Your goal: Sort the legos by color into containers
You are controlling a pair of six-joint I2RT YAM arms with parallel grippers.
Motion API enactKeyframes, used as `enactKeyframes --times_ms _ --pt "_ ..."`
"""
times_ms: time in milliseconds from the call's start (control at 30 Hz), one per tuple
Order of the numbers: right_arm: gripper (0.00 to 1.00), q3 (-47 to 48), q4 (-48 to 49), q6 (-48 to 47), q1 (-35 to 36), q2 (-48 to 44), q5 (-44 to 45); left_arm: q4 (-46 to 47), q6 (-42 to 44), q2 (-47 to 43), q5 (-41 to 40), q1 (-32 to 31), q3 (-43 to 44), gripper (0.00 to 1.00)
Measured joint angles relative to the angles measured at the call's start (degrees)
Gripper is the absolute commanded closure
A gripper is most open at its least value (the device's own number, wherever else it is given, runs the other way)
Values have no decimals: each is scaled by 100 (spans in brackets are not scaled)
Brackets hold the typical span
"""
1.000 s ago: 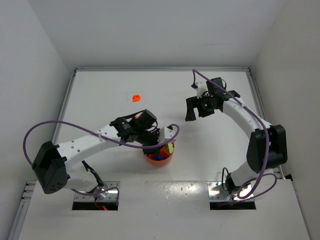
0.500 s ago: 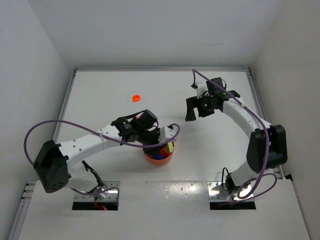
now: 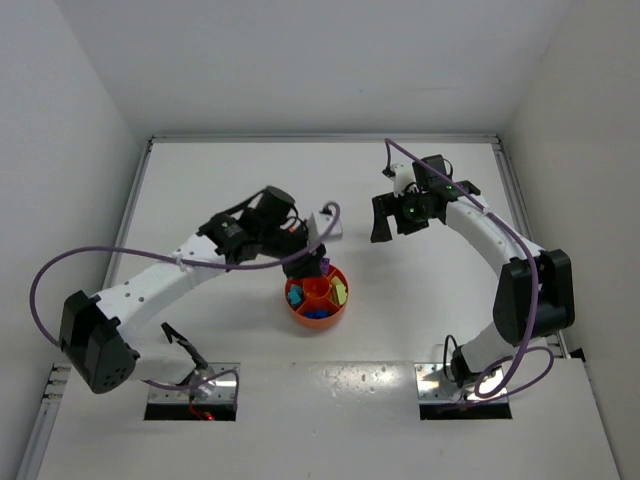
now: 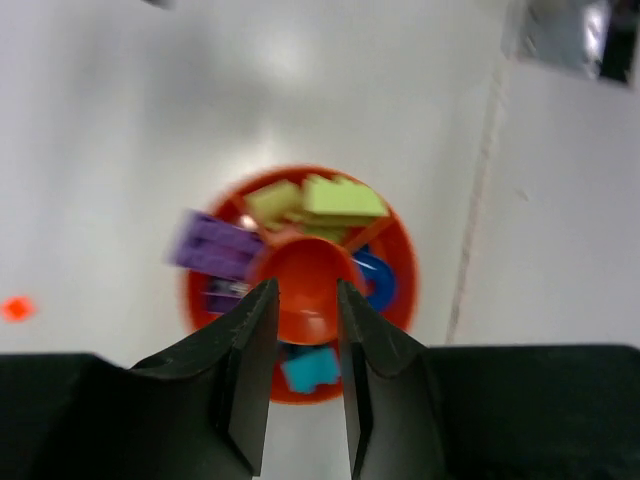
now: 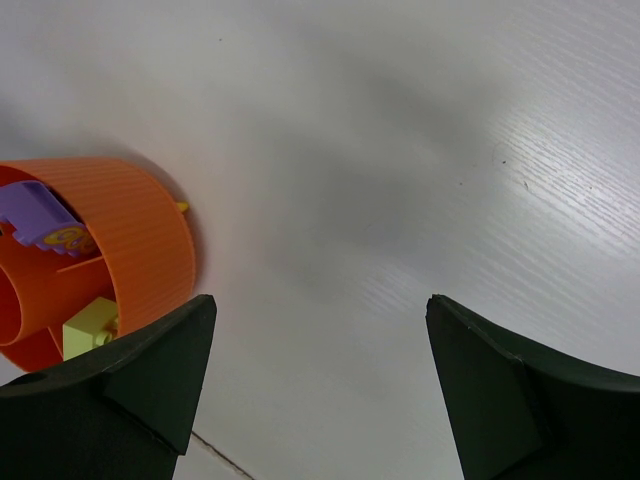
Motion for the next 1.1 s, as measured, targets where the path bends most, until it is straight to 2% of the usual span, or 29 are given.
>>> enactKeyframes --times_ms 133,233,333,467,733,1000,1100 --pt "15 0 4 -13 20 0 -4 439 -387 -35 -186 791 546 64" --pt "19 114 -15 -31 37 144 -94 774 -848 7 -636 1342 588 64" --pt "22 667 -138 -33 59 654 -249 981 -1349 328 -1137 1941 632 64" --pt "22 1596 -131 24 98 1453 -409 1097 -1934 1088 -1718 2496 739 64" --pt "22 2798 15 208 151 2286 -520 1209 -2787 2651 -2533 2728 1528 64" --pt "22 2031 188 249 170 2197 -538 1384 -3526 4105 -3414 2736 2859 64" --pt "22 1792 186 251 170 2173 -535 1425 -3703 4498 -3560 2736 3150 68"
